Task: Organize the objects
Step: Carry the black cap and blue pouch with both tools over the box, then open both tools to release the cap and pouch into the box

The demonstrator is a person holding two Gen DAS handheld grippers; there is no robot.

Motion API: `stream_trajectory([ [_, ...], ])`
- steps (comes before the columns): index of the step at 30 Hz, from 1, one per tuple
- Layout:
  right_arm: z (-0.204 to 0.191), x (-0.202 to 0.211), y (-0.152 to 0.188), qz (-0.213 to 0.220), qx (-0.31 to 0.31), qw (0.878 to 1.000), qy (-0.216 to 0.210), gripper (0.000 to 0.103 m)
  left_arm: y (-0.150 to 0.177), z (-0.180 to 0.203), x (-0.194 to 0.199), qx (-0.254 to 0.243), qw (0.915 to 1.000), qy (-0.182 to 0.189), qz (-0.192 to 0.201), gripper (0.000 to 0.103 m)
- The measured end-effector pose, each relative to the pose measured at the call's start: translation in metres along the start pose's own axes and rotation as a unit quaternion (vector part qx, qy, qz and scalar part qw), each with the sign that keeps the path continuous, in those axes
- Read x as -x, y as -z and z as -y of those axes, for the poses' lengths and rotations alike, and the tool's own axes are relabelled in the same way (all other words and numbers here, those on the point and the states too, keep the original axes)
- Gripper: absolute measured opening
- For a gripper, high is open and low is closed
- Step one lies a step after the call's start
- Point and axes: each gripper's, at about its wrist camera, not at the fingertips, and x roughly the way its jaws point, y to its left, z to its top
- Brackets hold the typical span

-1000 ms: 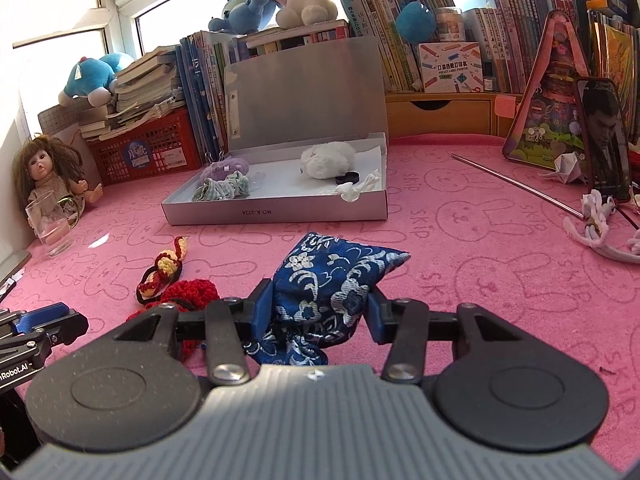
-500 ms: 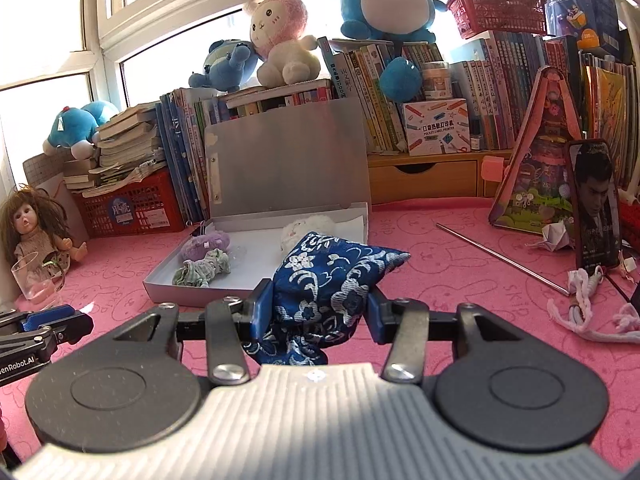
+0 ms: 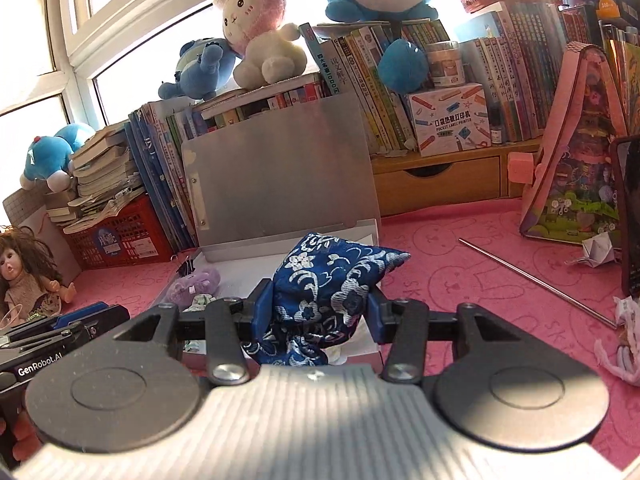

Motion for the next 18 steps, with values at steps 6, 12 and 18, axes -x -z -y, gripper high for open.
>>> stream_trajectory([
  [6, 0.002, -0.039, -0.002, -0.021, -0.008, 1.0, 0.005, 0.051, -0.005, -0.006, -0.053, 0.019, 0.9993, -0.017, -0.026, 0.038],
  [12, 0.001, -0.071, 0.006, -0.047, -0.021, 0.999, -0.003, 0.051, 0.007, -0.01, -0.086, 0.031, 0.9976, -0.026, -0.057, 0.038],
  [18, 0.003, -0.093, 0.016, -0.067, -0.024, 0.997, -0.001, 0.051, 0.016, -0.012, -0.099, 0.013, 0.9976, -0.028, -0.063, 0.038],
])
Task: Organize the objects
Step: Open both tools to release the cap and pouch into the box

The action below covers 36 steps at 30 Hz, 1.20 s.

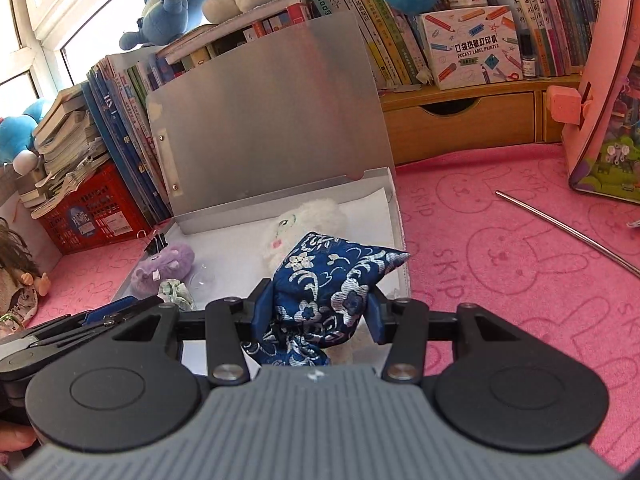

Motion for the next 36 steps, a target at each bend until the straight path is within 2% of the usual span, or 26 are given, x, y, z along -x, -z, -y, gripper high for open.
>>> stream_trajectory([
  [13, 0.001, -0.024, 0.003, -0.009, 0.006, 1.0, 0.004, 0.049, 0.002, 0.007, -0.026, -0.04, 0.9991, -0.01, 0.0, 0.038],
  [24, -0.003, -0.054, -0.007, -0.024, 0.005, 1.0, 0.015, 0.047, -0.016, -0.001, -0.056, -0.049, 0.9973, -0.052, -0.015, 0.038],
  [27, -0.002, -0.052, -0.009, -0.023, -0.005, 1.0, 0.012, 0.052, -0.019, -0.003, -0.054, -0.039, 0.9978, -0.05, -0.018, 0.039],
  [28, -0.003, -0.049, -0.009, -0.02, -0.002, 1.0, 0.011, 0.057, -0.019, -0.002, -0.053, -0.041, 0.9978, -0.049, -0.017, 0.042],
  [30, -0.004, -0.044, -0.01, -0.014, 0.007, 1.0, 0.013, 0.068, -0.018, 0.001, -0.049, -0.05, 0.9973, -0.051, -0.014, 0.056],
  [31, -0.004, -0.042, -0.01, -0.012, 0.008, 1.0, 0.012, 0.069, -0.017, 0.002, -0.046, -0.054, 0.9972, -0.051, -0.013, 0.064],
  [36, -0.003, -0.021, -0.013, 0.004, 0.001, 1.0, 0.0, 0.074, -0.018, 0.009, -0.025, -0.051, 0.9979, -0.041, -0.004, 0.071],
])
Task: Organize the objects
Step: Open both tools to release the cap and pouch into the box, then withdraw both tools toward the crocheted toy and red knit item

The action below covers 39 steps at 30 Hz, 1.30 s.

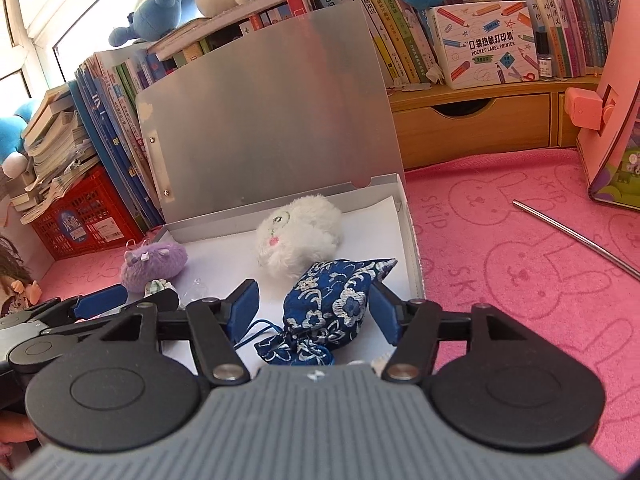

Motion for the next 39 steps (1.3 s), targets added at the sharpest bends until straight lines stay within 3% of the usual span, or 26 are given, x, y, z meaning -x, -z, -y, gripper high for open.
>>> stream_trajectory([
  [9, -0.011, 0.056, 0.014, 0.039, 0.028, 0.999, -0.014, 0.076, 0.007, 0.002, 0.059, -0.014, 0.999, 0.027, 0.032, 0.074],
  [12, -0.016, 0.075, 0.027, 0.048, 0.036, 0.998, -0.026, 0.077, 0.018, 0.0, 0.079, -0.016, 0.9985, 0.037, 0.036, 0.082],
  [21, -0.031, 0.119, 0.065, 0.064, 0.096, 0.993, -0.038, 0.08, 0.06, -0.003, 0.122, -0.022, 0.9982, 0.046, 0.033, 0.083],
  [34, -0.035, 0.145, 0.12, 0.04, 0.166, 0.985, -0.016, 0.081, 0.108, -0.017, 0.139, 0.005, 0.9995, 0.031, 0.002, 0.083],
  [39, -0.034, 0.148, 0.136, 0.024, 0.165, 0.985, -0.032, 0.081, 0.12, -0.024, 0.138, 0.014, 0.9995, 0.027, -0.012, 0.083],
])
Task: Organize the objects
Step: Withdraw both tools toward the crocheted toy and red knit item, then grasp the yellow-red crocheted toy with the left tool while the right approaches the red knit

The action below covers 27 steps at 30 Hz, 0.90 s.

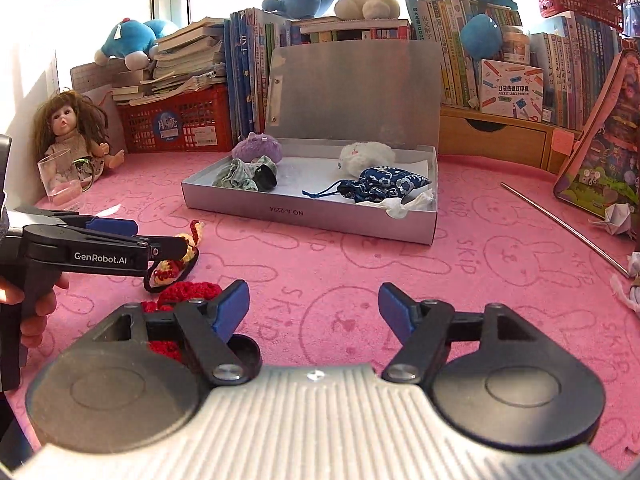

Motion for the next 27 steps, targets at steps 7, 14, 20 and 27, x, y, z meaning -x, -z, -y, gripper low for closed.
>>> stream_trajectory([
  [7, -0.008, 0.006, 0.011, -0.014, 0.01, 1.0, -0.018, 0.081, 0.004, -0.006, -0.002, 0.019, 0.9998, -0.001, -0.011, 0.083],
  [14, -0.02, 0.004, 0.026, -0.032, 0.033, 0.999, -0.029, 0.082, 0.003, -0.005, -0.009, 0.019, 0.9994, 0.001, -0.029, 0.085],
  [20, -0.034, 0.002, 0.028, -0.039, 0.078, 0.996, -0.03, 0.082, 0.003, -0.003, -0.011, 0.015, 0.9993, -0.001, -0.034, 0.088],
  [27, -0.029, -0.001, 0.028, -0.048, 0.062, 0.996, -0.039, 0.082, 0.003, 0.0, -0.01, 0.009, 0.9995, -0.007, -0.031, 0.088],
])
